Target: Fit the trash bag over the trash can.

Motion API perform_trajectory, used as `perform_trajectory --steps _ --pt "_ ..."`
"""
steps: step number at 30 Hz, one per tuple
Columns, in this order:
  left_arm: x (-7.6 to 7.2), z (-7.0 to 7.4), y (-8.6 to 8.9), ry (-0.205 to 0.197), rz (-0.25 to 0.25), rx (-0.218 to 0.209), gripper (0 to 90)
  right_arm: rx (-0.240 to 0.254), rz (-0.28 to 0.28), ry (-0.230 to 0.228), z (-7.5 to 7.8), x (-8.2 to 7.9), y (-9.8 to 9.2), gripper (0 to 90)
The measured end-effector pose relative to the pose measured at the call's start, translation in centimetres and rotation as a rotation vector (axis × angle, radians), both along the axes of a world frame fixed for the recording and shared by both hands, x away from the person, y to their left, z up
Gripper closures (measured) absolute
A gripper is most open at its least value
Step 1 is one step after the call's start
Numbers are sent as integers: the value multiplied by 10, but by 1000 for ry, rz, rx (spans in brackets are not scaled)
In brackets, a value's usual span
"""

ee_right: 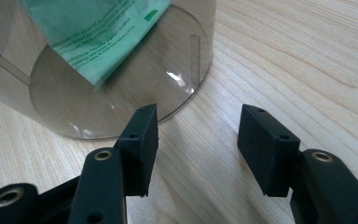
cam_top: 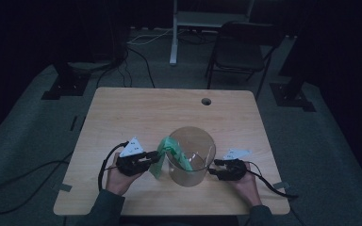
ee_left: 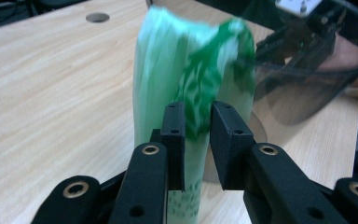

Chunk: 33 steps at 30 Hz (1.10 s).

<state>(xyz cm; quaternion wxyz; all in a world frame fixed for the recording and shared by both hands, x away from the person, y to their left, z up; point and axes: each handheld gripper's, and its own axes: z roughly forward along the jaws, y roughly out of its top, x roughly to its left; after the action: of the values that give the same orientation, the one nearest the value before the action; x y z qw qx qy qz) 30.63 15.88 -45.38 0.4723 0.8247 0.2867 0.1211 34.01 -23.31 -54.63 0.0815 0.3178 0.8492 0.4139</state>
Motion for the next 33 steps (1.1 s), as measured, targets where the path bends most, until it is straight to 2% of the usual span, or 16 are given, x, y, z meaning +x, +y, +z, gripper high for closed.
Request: perform_trajectory --steps 5,9,13,18,22,25,30,33 --pt "5 -14 15 17 71 9 730 1 0 -1 0 0 0 468" --pt "10 -24 23 20 109 27 695 2 1 -2 0 0 0 467" --pt "17 -33 23 17 150 65 677 1 0 -4 0 1 0 468" --pt "30 -41 18 20 174 77 637 1 1 -5 0 1 0 468" --pt "33 -46 14 36 133 70 602 3 3 -5 -1 1 -1 465" --pt "28 -48 14 48 85 70 569 3 3 -5 -1 1 -1 464" --pt "19 -52 11 53 7 105 552 3 3 -5 -1 1 0 464" --pt "19 -55 12 44 23 116 551 2 3 -5 -1 1 0 464"
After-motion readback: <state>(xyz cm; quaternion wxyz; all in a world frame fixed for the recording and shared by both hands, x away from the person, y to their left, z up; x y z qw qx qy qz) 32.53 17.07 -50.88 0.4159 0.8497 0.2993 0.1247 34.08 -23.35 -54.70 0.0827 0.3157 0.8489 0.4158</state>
